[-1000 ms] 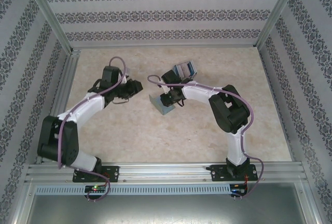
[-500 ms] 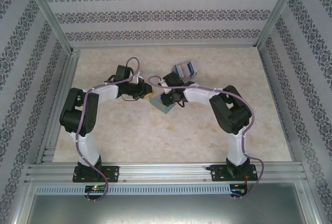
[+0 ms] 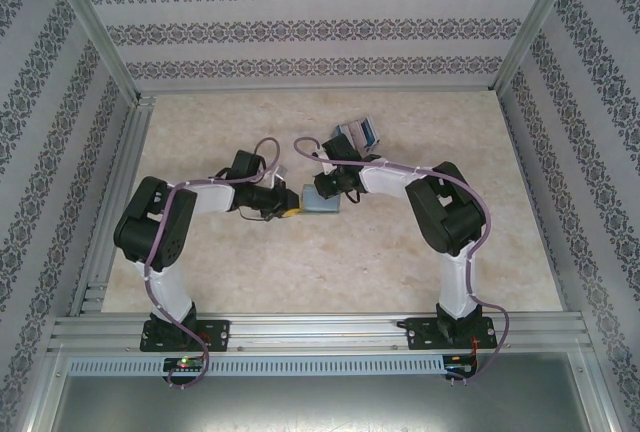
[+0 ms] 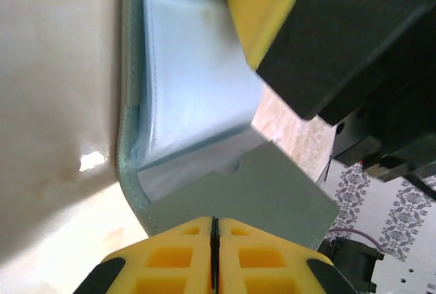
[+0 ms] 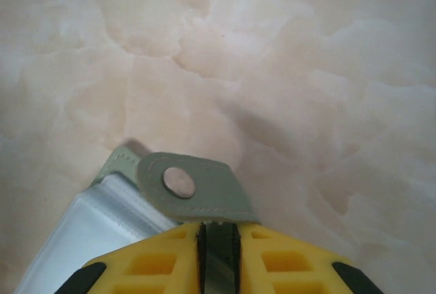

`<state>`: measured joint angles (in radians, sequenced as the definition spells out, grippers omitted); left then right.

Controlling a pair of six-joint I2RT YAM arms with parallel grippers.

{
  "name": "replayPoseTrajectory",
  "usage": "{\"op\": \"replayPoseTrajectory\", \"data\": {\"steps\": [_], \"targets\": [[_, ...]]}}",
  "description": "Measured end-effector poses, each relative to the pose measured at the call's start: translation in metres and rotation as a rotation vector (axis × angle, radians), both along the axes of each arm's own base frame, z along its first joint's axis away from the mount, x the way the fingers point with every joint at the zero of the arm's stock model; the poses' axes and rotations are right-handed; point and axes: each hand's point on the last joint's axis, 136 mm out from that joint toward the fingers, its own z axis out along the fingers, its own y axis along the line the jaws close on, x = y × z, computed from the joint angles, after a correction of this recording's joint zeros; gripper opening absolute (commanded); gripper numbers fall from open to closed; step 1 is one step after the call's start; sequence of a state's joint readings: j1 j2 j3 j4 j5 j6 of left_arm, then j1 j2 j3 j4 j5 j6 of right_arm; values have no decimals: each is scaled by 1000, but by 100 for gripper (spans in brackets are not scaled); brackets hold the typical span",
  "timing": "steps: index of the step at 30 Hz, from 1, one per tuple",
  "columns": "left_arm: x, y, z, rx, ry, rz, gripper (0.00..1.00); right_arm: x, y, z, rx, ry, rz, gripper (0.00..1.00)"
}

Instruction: Put the credit cards into the card holder

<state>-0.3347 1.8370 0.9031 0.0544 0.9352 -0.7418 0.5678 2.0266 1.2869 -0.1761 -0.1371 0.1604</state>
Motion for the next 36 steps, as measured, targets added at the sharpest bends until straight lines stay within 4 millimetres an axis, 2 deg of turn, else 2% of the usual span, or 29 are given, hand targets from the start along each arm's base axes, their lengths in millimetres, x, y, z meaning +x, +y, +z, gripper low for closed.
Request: {"op": "replayPoseTrajectory", "data": {"steps": [5, 9, 12, 15, 17, 20, 21, 24, 28, 32, 34, 36], "targets": [[-18, -20, -19, 11, 36, -41, 10, 3, 3, 2, 38, 8, -16, 21], [-19, -13, -33, 86, 52, -22, 10, 3, 5, 6, 85, 25, -22, 24], [-14, -10, -33, 144, 45, -20, 10, -1, 5, 18, 126, 31, -21, 30], [-12, -9, -35, 157, 41, -17, 10, -2, 4, 52, 193, 15, -20, 33], [-12, -9, -35, 152, 46, -19, 10, -1, 1, 83, 251, -15, -26, 36], [-12, -10, -35, 145, 54, -19, 10, -3, -10, 118, 312, -56, -41, 36], [-12, -10, -35, 144, 56, -18, 10, -6, -15, 124, 322, -62, -47, 36], [-11, -9, -35, 142, 63, -11, 10, -17, -36, 129, 338, -55, -92, 36], [-11, -9, -35, 141, 72, -3, 9, -19, -80, 115, 341, -6, -222, 42], [-8, -11, -35, 131, 69, 10, 9, 11, -145, 114, 351, 7, -413, 47], [-5, -12, -35, 121, 57, 17, 9, 35, -170, 119, 359, -1, -480, 50], [-3, -13, -34, 113, 44, 26, 9, 61, -184, 123, 367, -10, -516, 51]]}}
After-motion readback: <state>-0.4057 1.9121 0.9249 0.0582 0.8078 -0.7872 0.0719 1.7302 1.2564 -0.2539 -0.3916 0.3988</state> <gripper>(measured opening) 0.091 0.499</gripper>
